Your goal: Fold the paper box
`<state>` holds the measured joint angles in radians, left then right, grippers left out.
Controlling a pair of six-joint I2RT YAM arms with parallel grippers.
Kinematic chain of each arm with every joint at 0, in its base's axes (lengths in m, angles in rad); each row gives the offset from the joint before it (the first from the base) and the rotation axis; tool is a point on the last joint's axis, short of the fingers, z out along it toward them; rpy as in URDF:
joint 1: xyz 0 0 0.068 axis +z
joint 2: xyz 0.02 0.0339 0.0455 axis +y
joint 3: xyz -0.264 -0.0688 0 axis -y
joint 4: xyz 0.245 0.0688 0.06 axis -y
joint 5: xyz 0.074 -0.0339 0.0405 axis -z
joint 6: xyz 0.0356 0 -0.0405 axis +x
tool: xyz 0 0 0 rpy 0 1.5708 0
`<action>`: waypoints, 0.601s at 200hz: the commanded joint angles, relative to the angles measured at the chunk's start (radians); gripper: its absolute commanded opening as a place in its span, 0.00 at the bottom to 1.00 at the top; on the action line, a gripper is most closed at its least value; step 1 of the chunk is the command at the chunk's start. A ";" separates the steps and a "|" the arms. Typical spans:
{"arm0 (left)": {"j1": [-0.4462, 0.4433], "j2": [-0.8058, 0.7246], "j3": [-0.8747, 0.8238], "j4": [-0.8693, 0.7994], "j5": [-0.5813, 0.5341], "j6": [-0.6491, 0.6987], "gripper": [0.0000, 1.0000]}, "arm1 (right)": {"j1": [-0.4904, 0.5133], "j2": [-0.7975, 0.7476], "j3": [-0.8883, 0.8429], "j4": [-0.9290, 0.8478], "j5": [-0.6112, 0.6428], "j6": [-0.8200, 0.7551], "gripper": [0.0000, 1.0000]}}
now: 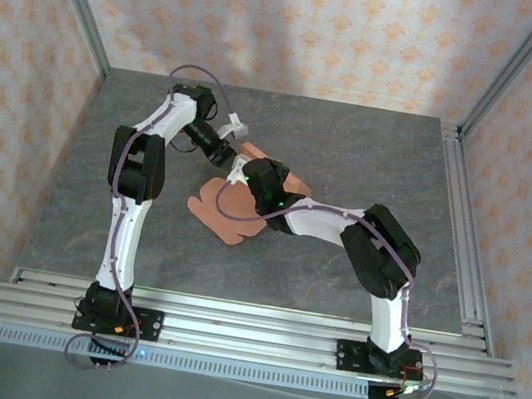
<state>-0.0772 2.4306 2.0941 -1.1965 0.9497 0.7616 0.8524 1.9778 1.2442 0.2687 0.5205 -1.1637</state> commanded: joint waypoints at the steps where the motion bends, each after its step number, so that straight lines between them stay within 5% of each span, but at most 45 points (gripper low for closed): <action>1: -0.002 -0.052 -0.047 0.084 -0.065 -0.078 0.51 | 0.017 0.023 0.047 -0.008 0.054 0.014 0.00; 120: 0.017 -0.146 -0.174 0.372 -0.150 -0.265 0.51 | 0.025 0.082 0.202 -0.223 0.138 0.190 0.00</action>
<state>-0.0711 2.3508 1.9533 -0.9062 0.8219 0.5442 0.8742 2.0396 1.4082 0.1139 0.6289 -1.0203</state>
